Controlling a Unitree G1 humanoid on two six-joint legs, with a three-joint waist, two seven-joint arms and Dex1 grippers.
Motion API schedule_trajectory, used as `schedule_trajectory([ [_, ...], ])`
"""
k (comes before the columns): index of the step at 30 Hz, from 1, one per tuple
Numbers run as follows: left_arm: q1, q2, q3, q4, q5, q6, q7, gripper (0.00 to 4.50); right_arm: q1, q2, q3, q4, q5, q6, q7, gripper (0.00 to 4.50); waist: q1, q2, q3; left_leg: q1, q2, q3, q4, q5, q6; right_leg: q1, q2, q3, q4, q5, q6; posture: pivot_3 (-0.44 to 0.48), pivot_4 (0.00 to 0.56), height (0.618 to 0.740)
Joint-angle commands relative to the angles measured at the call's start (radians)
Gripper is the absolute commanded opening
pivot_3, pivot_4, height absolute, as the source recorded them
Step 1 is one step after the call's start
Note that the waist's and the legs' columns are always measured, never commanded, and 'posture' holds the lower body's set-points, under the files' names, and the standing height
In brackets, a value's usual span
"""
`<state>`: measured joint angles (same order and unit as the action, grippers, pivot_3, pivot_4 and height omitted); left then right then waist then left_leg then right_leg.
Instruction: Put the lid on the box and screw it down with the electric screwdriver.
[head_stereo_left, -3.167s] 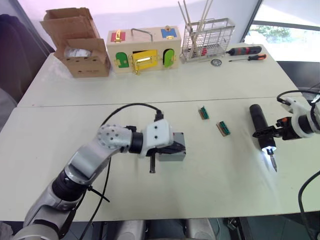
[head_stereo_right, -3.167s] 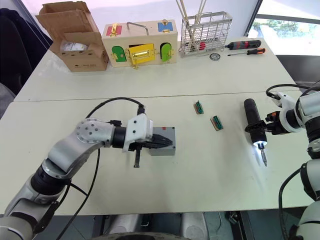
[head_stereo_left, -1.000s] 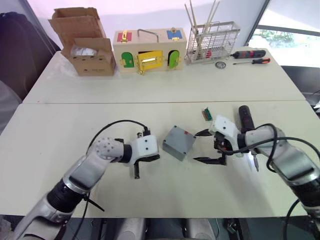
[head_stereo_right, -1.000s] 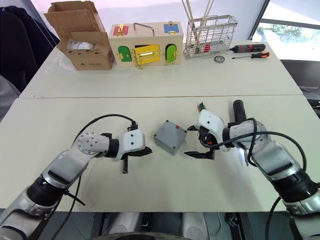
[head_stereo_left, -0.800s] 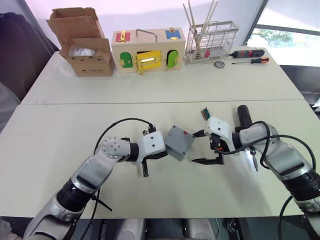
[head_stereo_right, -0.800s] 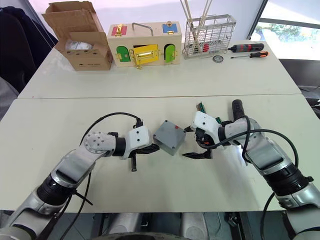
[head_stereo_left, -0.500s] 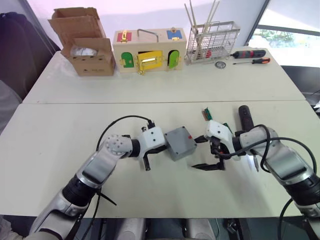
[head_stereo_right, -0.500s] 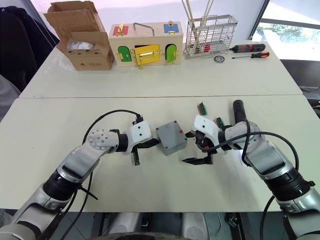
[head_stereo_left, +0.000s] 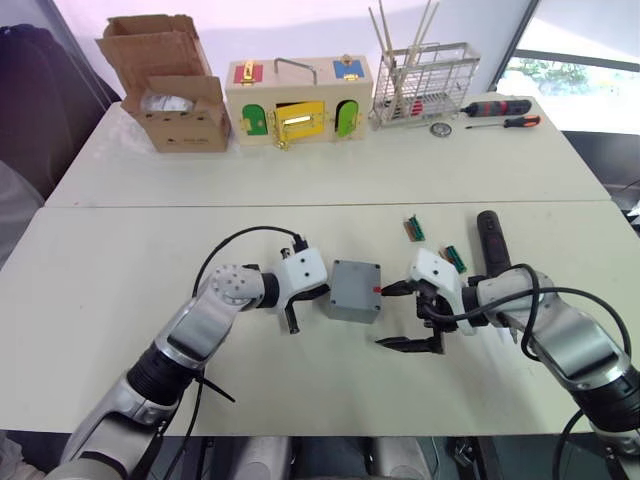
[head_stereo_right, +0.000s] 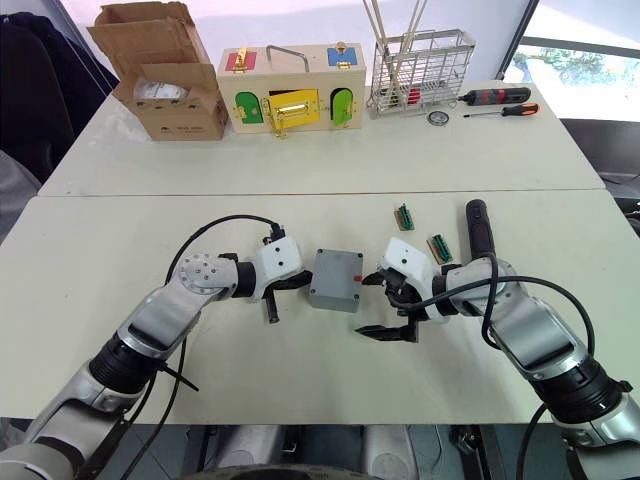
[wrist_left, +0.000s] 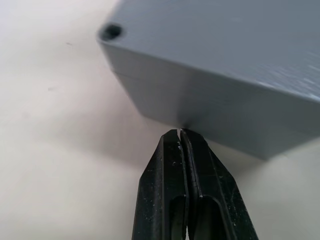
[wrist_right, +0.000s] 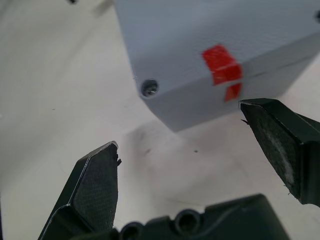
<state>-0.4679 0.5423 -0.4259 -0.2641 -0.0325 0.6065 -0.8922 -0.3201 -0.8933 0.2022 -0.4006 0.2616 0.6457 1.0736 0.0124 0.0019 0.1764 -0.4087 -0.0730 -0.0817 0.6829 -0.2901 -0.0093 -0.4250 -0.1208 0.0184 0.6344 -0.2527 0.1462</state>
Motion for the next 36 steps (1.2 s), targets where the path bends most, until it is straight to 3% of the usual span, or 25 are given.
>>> schedule_trajectory([
  [1,0.014,0.055,0.052,-0.081,-0.038,0.026,-0.042,0.00,-0.014,-0.052,-0.141,-0.050,0.083,0.090,0.004,4.47,0.001,0.000,0.000,0.000,0.000,0.000,0.000,0.000,0.000,0.000,0.000,0.000,0.000,0.000,0.000,0.000,0.150,0.730],
  [5,0.020,0.092,0.202,-0.097,-0.170,0.085,-0.078,0.00,-0.059,-0.021,-0.384,0.000,0.279,0.269,-0.042,4.47,0.000,0.000,0.000,0.000,0.001,0.000,0.000,0.000,0.000,0.000,0.000,0.000,0.000,0.000,0.000,0.000,0.150,0.730],
  [8,0.014,0.090,0.250,-0.101,-0.239,0.113,-0.094,0.00,-0.100,0.046,-0.426,0.075,0.279,0.232,-0.120,4.47,-0.001,0.000,0.000,0.000,0.001,0.000,0.000,0.000,0.000,0.000,0.000,0.000,0.000,0.000,0.000,0.000,0.150,0.730],
  [11,-0.007,0.084,0.250,-0.094,-0.248,0.107,-0.079,0.00,-0.146,0.102,-0.389,0.156,0.221,0.154,-0.188,4.47,-0.001,-0.001,0.000,0.000,0.000,0.000,-0.001,0.000,0.000,0.000,0.000,0.000,0.000,0.000,0.000,0.000,0.150,0.730],
  [15,-0.118,-0.015,0.302,-0.050,-0.308,0.140,-0.010,0.00,-0.279,0.268,-0.310,0.468,0.076,-0.065,-0.338,4.47,-0.002,-0.001,0.000,0.000,0.000,0.001,0.001,0.001,-0.002,0.000,-0.001,0.001,0.001,0.001,-0.001,0.000,0.150,0.730],
  [18,-0.137,-0.025,0.290,-0.084,-0.330,0.162,-0.002,0.00,-0.330,0.311,-0.293,0.634,0.014,-0.176,-0.377,4.47,-0.003,-0.001,-0.001,0.000,0.000,0.000,-0.002,0.001,-0.002,-0.002,-0.001,0.000,0.001,0.001,0.000,0.000,0.150,0.730],
  [24,-0.106,-0.024,0.265,-0.143,-0.349,0.193,0.034,0.00,-0.379,0.329,-0.233,0.796,-0.087,-0.288,-0.415,4.47,-0.026,-0.001,0.000,-0.001,0.000,0.001,-0.003,0.001,-0.002,-0.003,-0.001,0.000,0.000,0.001,0.000,0.000,0.150,0.730],
  [25,-0.101,-0.023,0.262,-0.146,-0.348,0.196,0.040,0.00,-0.385,0.334,-0.233,0.814,-0.091,-0.298,-0.416,3.94,-0.028,-0.001,0.000,-0.001,0.000,0.001,-0.002,0.001,-0.002,-0.003,-0.001,0.000,0.001,0.001,0.000,0.000,0.150,0.730],
  [30,-0.088,-0.014,0.253,-0.158,-0.353,0.200,0.062,0.00,-0.395,0.352,-0.237,0.849,-0.083,-0.304,-0.403,2.43,-0.029,-0.001,0.000,0.000,0.000,0.001,-0.003,0.001,-0.003,-0.003,0.000,0.000,0.002,0.001,0.000,0.000,0.150,0.730],
  [36,-0.081,-0.012,0.241,-0.167,-0.355,0.199,0.083,0.00,-0.407,0.381,-0.254,0.889,-0.069,-0.298,-0.405,2.43,-0.026,-0.001,0.000,0.000,0.000,0.001,-0.003,0.001,-0.003,-0.003,0.000,0.001,0.001,0.001,-0.001,0.000,0.150,0.730],
])
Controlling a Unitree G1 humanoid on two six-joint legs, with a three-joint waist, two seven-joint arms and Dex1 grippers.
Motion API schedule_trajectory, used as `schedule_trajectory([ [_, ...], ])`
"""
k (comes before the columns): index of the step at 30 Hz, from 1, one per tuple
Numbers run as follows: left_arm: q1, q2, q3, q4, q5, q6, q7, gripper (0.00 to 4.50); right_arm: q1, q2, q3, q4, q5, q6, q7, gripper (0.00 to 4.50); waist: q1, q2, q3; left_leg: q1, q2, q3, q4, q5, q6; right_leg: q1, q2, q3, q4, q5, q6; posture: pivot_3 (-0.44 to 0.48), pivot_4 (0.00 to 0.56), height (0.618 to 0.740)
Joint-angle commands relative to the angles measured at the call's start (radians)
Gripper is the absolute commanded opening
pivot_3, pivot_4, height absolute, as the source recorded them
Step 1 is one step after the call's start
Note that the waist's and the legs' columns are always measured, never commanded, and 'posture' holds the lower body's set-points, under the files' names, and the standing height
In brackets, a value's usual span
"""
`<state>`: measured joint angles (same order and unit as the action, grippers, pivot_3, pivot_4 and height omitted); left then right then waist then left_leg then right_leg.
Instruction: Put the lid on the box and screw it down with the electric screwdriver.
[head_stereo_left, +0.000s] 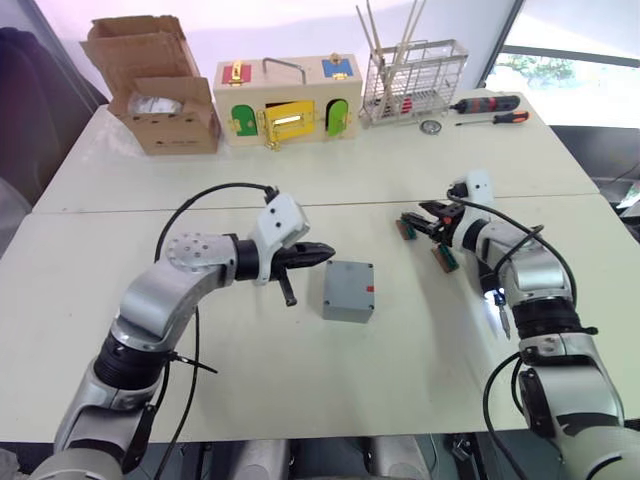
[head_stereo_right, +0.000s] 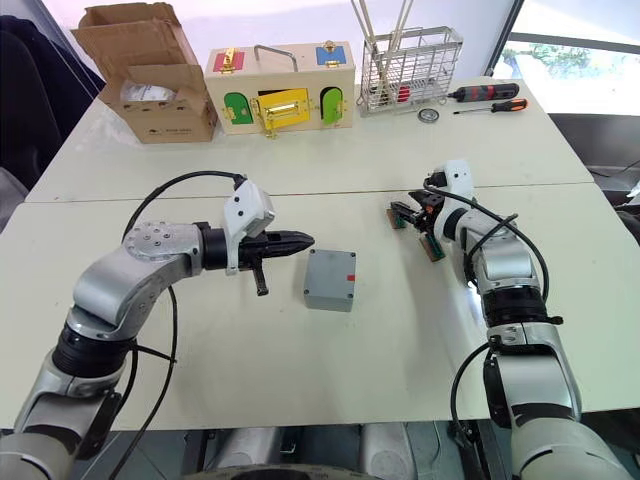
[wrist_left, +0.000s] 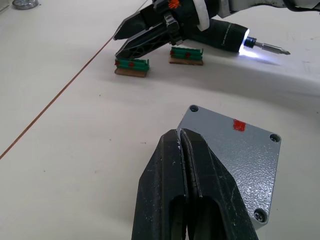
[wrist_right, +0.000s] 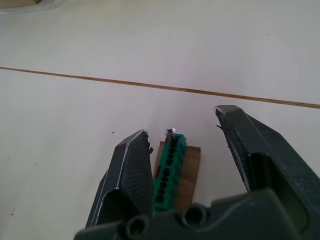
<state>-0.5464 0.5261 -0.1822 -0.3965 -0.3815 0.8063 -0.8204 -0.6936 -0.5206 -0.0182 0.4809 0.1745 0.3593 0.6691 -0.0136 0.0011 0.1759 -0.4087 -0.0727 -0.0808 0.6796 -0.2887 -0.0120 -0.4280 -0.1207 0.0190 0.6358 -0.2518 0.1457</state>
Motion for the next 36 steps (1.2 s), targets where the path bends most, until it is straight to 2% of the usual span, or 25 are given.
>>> schedule_trajectory([
  [1,-0.002,0.005,-0.004,-0.035,-0.006,-0.001,0.013,0.00,-0.036,0.011,-0.033,0.015,0.017,-0.014,-0.002,2.43,0.000,0.000,0.000,0.000,0.000,0.000,0.000,0.000,0.000,0.000,0.000,0.000,0.000,0.000,0.000,0.000,0.150,0.730],
  [15,0.016,0.025,-0.028,-0.008,0.006,-0.033,0.017,0.00,-0.053,0.049,-0.046,0.053,0.017,-0.031,-0.011,2.43,-0.001,0.000,0.000,0.000,0.000,0.000,0.000,0.000,0.000,0.000,0.000,0.000,0.000,0.000,0.000,0.000,0.150,0.730],
  [19,0.020,0.028,-0.028,-0.006,0.005,-0.037,0.016,0.00,-0.055,0.056,-0.052,0.058,0.018,-0.037,-0.012,1.18,-0.001,0.000,0.000,0.000,0.000,0.000,0.000,0.000,0.000,0.000,0.000,0.000,0.000,0.000,0.000,0.000,0.150,0.730],
  [21,0.021,0.029,-0.028,-0.006,0.006,-0.039,0.017,0.00,-0.057,0.059,-0.054,0.061,0.018,-0.040,-0.013,0.03,-0.002,0.000,0.000,0.000,0.000,0.000,0.000,0.000,0.000,0.000,0.000,0.000,0.000,0.000,0.000,0.000,0.150,0.730],
  [28,0.028,0.027,-0.032,-0.007,0.010,-0.043,0.023,0.00,-0.050,0.057,-0.051,0.053,0.013,-0.038,-0.005,0.03,-0.002,0.000,0.000,0.000,0.000,0.000,0.000,0.000,0.000,0.000,0.000,0.000,0.000,0.000,0.000,0.000,0.150,0.730],
  [36,0.032,0.039,-0.020,-0.005,0.004,-0.049,0.018,0.00,-0.038,0.041,-0.080,-0.076,0.047,0.012,-0.005,0.03,-0.002,0.000,0.000,0.000,0.000,0.000,0.000,0.000,0.000,0.000,0.000,0.000,0.000,0.000,0.000,0.000,0.150,0.730],
])
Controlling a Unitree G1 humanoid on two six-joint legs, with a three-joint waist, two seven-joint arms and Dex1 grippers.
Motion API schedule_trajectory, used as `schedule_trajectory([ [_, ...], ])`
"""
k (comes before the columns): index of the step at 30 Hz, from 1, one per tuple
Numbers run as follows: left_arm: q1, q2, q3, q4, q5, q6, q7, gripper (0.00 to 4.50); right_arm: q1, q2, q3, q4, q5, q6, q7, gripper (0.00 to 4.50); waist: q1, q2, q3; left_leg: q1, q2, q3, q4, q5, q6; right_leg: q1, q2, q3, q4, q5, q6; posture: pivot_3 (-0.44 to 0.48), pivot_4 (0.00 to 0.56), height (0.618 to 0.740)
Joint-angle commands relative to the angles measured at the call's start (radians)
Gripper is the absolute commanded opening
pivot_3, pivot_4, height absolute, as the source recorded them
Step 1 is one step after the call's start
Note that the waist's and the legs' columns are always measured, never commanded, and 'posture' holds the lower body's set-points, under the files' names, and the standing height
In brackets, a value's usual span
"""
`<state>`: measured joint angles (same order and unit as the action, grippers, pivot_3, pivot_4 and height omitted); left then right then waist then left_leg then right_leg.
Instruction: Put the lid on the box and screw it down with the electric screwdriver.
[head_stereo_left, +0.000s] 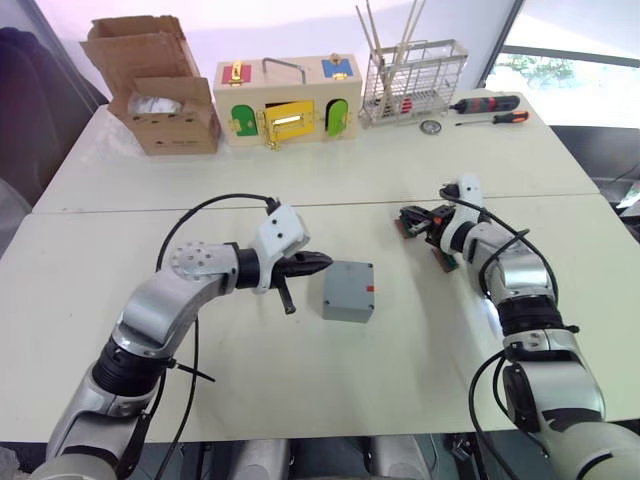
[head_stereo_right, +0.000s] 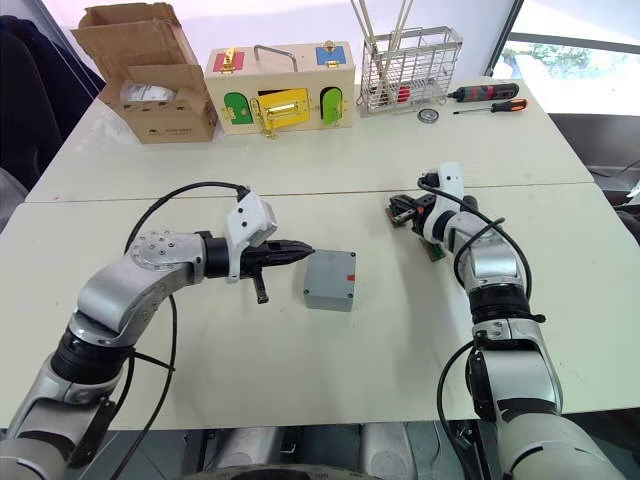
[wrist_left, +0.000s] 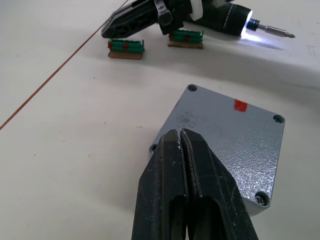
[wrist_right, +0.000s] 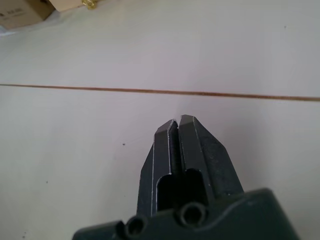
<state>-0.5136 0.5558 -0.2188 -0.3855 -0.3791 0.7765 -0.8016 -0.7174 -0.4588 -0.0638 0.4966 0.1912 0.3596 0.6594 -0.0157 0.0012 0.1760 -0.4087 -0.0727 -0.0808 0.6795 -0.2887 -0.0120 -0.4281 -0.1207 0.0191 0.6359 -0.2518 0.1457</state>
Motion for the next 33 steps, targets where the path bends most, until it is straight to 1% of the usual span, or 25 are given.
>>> schedule_trajectory([
  [1,-0.001,0.011,0.017,-0.015,0.001,-0.020,-0.001,0.00,-0.013,-0.023,-0.037,-0.106,0.033,0.020,0.004,0.03,0.001,0.000,0.000,0.000,0.000,0.000,0.000,0.000,0.000,0.000,0.000,0.000,0.000,0.000,0.000,0.000,0.150,0.730],
  [5,-0.006,0.010,0.018,-0.008,-0.003,-0.028,-0.005,0.00,-0.015,-0.039,-0.067,-0.211,0.067,0.058,0.002,0.03,0.002,0.000,0.000,0.000,0.000,0.000,0.000,0.000,0.000,0.000,0.000,0.000,0.000,0.000,0.000,0.000,0.150,0.730],
  [9,-0.014,0.009,0.037,-0.015,-0.030,-0.017,-0.014,0.00,0.017,-0.072,-0.095,-0.376,0.148,0.150,0.050,0.03,0.003,0.000,0.000,0.000,0.000,0.000,0.000,0.000,0.000,0.000,0.000,0.000,0.000,0.000,0.000,0.000,0.150,0.730],
  [11,-0.009,0.030,0.055,-0.044,-0.062,0.003,-0.037,0.00,0.096,-0.118,-0.093,-0.532,0.224,0.236,0.117,0.03,0.006,0.000,0.000,0.000,0.000,0.000,0.000,0.000,0.000,0.000,0.000,0.000,0.000,0.000,0.000,0.000,0.150,0.730],
  [13,0.000,0.057,0.063,-0.068,-0.085,0.015,-0.059,0.00,0.163,-0.155,-0.091,-0.652,0.288,0.310,0.157,0.03,0.006,0.000,0.000,0.000,0.000,-0.002,0.000,0.000,0.001,0.000,0.000,0.000,0.000,0.000,0.000,0.000,0.150,0.730],
  [15,0.026,0.100,0.061,-0.106,-0.115,0.033,-0.100,0.00,0.235,-0.189,-0.084,-0.759,0.351,0.376,0.193,0.03,0.004,0.000,0.000,0.000,0.000,-0.001,0.000,-0.001,0.001,0.000,0.000,0.000,0.000,0.000,0.000,0.000,0.150,0.730],
  [17,0.048,0.131,0.061,-0.137,-0.146,0.053,-0.127,0.00,0.285,-0.205,-0.077,-0.827,0.387,0.414,0.204,0.03,0.002,0.000,0.000,0.000,0.000,-0.001,0.000,-0.001,0.001,0.000,0.000,0.000,0.000,0.000,0.000,0.000,0.150,0.730],
  [20,0.058,0.151,0.056,-0.150,-0.156,0.061,-0.131,0.00,0.331,-0.199,-0.054,-0.873,0.400,0.425,0.192,0.03,0.003,0.000,0.000,0.000,0.000,0.000,0.000,-0.001,0.001,0.000,0.000,0.001,0.000,0.000,0.000,0.000,0.150,0.730],
  [23,0.057,0.156,0.045,-0.139,-0.145,0.056,-0.130,0.00,0.346,-0.192,-0.034,-0.888,0.401,0.427,0.181,0.03,0.008,0.000,0.000,0.000,0.000,0.000,0.001,-0.001,0.001,0.001,0.000,0.000,0.000,0.000,0.000,0.000,0.150,0.730],
  [33,0.055,0.155,0.030,-0.141,-0.135,0.059,-0.113,0.00,0.364,-0.162,0.022,-0.856,0.379,0.399,0.159,0.03,0.006,0.000,0.000,0.000,0.000,0.000,0.001,-0.001,0.001,0.001,0.000,0.000,-0.001,0.000,0.000,0.000,0.150,0.730],
])
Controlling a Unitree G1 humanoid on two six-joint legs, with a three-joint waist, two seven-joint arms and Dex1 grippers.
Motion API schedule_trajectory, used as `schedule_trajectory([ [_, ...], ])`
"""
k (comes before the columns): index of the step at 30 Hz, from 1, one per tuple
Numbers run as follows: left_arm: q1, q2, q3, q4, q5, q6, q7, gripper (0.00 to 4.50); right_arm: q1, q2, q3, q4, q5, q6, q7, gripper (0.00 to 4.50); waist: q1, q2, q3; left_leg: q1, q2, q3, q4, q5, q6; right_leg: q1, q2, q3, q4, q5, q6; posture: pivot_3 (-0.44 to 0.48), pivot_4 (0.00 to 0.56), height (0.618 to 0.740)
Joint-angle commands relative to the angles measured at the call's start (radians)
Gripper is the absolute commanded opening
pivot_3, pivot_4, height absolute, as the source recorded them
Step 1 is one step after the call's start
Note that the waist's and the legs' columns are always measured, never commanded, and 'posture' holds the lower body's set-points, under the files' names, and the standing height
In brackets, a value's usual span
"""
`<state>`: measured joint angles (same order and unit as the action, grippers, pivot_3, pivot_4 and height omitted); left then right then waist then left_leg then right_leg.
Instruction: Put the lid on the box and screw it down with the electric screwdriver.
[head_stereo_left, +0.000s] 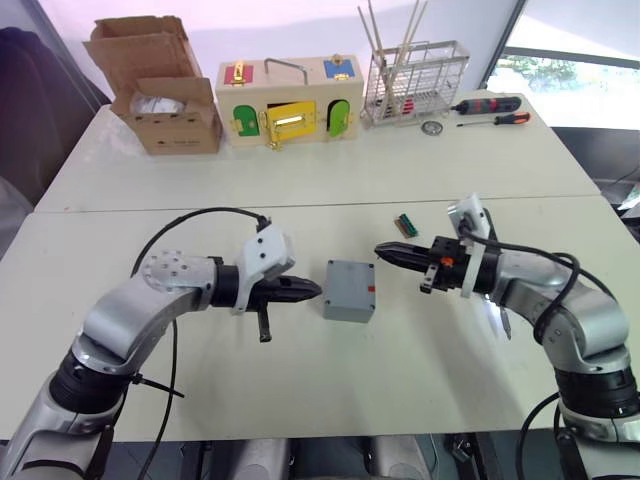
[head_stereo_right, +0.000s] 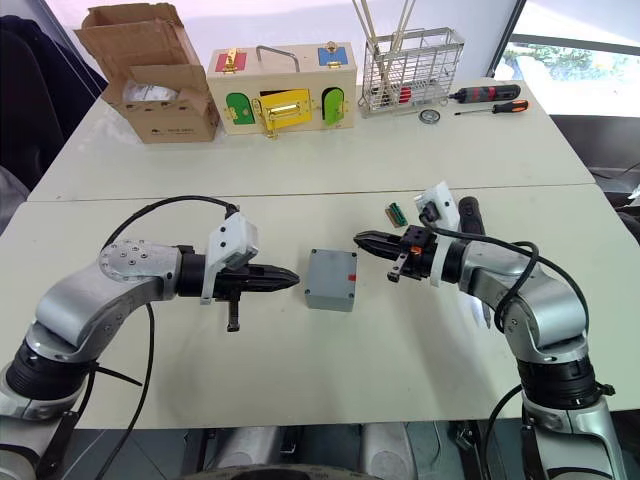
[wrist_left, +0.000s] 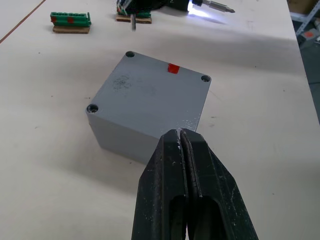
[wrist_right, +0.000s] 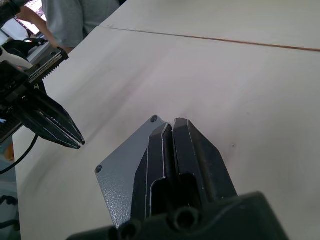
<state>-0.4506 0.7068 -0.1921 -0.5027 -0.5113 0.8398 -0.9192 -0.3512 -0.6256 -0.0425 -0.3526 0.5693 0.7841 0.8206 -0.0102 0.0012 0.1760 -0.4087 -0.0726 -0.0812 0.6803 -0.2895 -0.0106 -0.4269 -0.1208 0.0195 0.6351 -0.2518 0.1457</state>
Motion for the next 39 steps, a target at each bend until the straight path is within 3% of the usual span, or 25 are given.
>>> schedule_trajectory([
  [1,-0.008,0.004,0.004,-0.024,-0.003,-0.005,0.006,0.00,-0.003,0.007,0.003,-0.004,0.001,-0.028,-0.004,0.03,0.001,0.000,0.000,0.000,0.000,0.000,0.000,0.000,0.000,0.000,0.000,0.000,0.000,0.000,0.000,0.000,0.150,0.730],
  [36,-0.018,-0.013,-0.005,-0.010,0.005,-0.017,0.048,0.00,0.016,0.011,0.075,0.076,-0.082,-0.104,0.002,0.03,0.000,0.000,0.000,0.000,0.000,0.000,0.000,0.000,0.000,0.000,0.000,0.000,0.000,0.000,0.000,0.000,0.150,0.730],
  [39,-0.016,-0.012,-0.005,-0.010,0.004,-0.018,0.048,0.00,0.014,0.012,0.071,0.078,-0.088,-0.112,0.001,0.86,0.000,0.000,0.000,0.000,0.000,0.000,0.000,0.000,0.000,0.000,0.000,0.000,0.000,0.000,0.000,0.000,0.150,0.730],
])
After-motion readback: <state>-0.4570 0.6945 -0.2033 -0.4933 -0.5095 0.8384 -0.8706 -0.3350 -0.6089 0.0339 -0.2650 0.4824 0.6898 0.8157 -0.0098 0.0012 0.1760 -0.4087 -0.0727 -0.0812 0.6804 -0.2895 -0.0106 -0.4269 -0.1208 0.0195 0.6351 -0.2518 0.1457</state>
